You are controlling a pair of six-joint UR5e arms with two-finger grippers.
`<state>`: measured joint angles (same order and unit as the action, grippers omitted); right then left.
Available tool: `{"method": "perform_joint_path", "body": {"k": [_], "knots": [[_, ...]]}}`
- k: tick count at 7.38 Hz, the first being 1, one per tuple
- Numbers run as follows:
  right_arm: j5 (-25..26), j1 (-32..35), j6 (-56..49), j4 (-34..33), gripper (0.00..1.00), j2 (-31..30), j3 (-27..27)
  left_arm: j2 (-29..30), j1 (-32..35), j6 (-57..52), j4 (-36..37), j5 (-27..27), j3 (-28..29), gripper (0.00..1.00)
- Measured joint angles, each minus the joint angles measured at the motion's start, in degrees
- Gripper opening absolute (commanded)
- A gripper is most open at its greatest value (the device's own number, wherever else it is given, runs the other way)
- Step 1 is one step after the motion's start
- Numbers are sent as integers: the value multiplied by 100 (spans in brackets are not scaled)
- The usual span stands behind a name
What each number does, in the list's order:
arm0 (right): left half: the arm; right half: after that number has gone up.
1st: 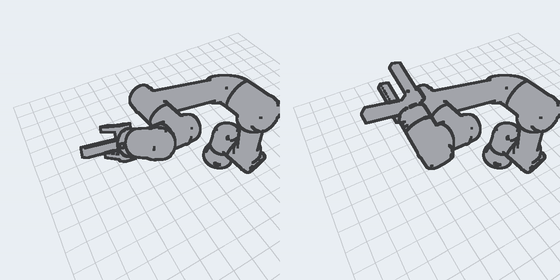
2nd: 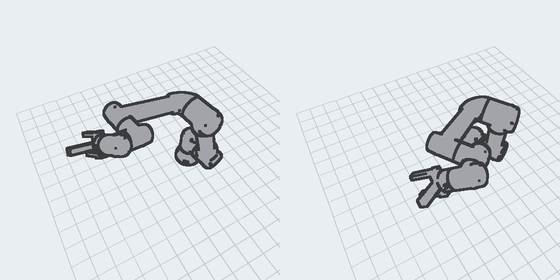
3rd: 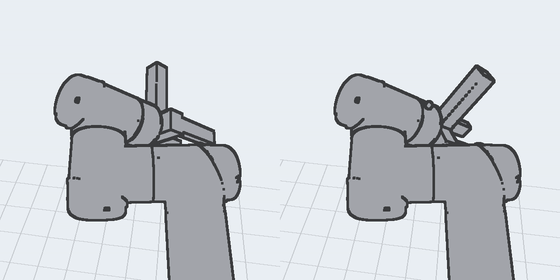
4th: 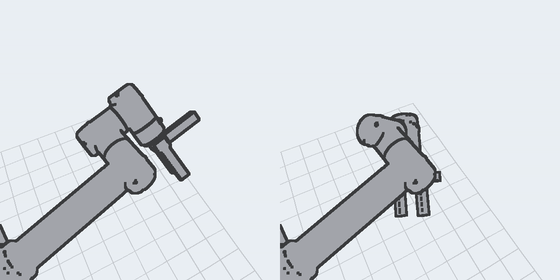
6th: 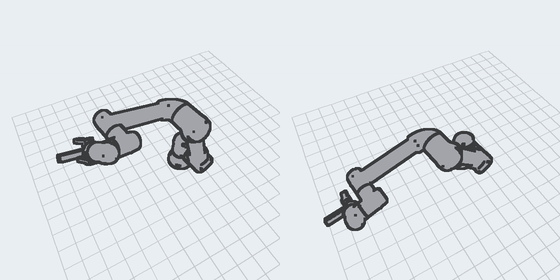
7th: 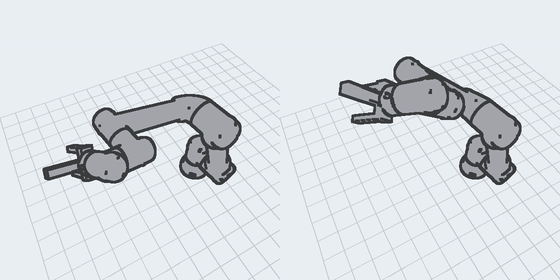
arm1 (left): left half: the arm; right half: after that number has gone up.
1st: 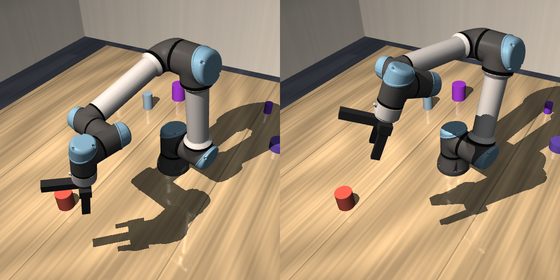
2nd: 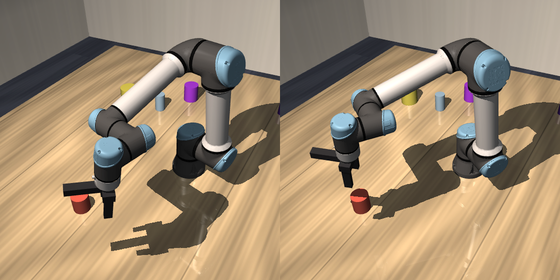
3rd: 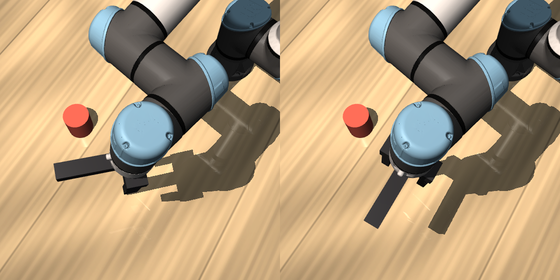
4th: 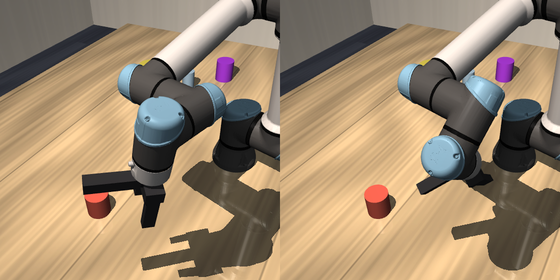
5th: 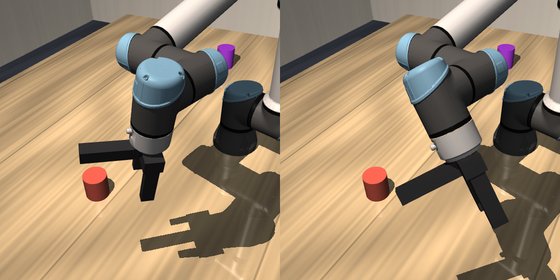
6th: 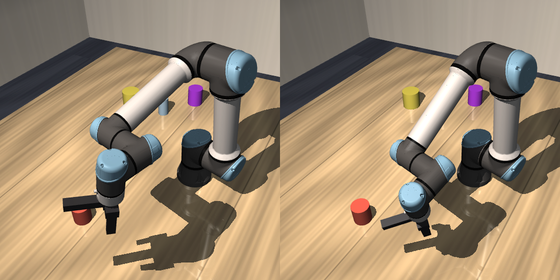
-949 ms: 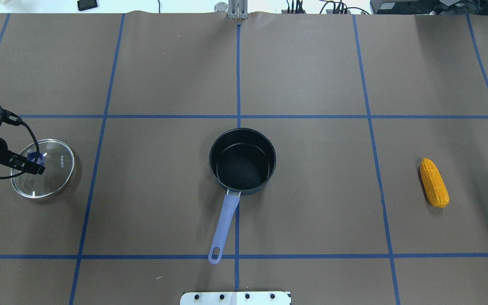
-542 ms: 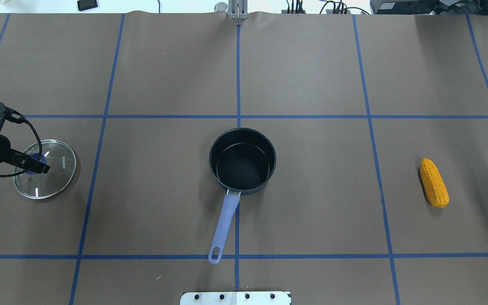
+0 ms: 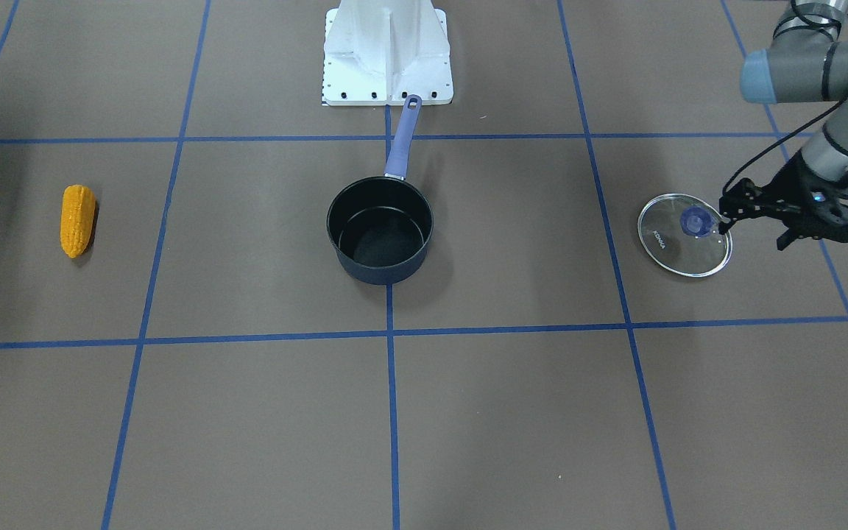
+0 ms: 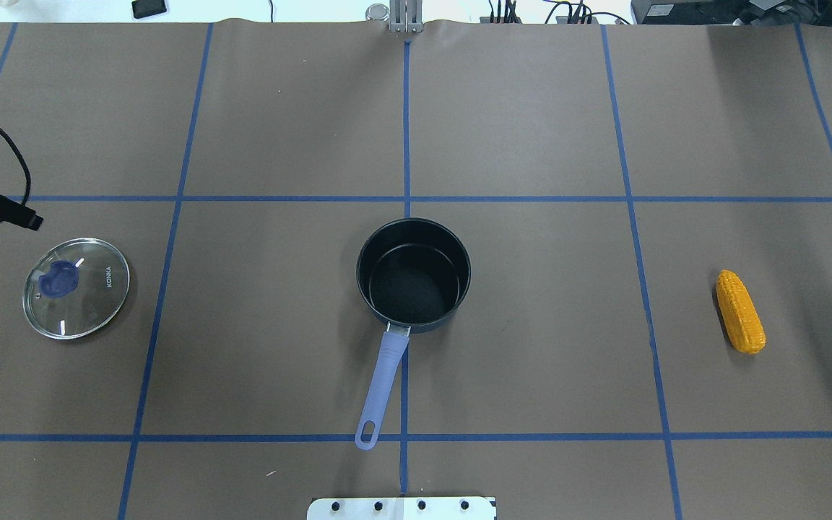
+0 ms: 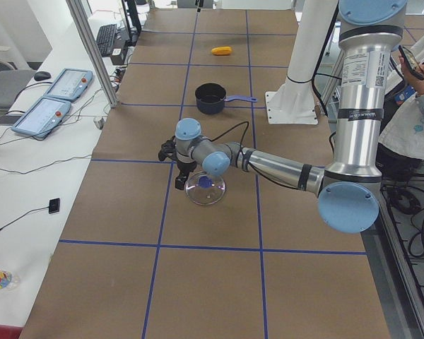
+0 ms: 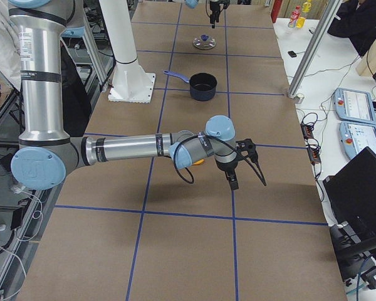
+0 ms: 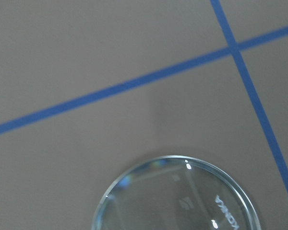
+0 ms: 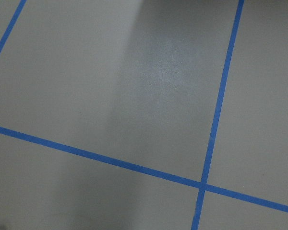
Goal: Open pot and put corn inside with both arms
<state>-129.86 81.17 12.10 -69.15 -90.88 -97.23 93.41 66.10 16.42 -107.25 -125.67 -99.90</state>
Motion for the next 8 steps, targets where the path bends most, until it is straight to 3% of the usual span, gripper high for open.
{"method": "perform_joint_path", "body": {"k": [3,5,8], "knots": [[7,-463,845,346,100,-93,-91,434,1752,-2555,1949,-5,213,98],[220,-1093,1724,1011,100,-314,-130,416,2399,-3062,2030,14,707,98],[1010,-2272,3148,1885,100,-864,-506,390,2570,-3125,1883,-72,883,98]]}}
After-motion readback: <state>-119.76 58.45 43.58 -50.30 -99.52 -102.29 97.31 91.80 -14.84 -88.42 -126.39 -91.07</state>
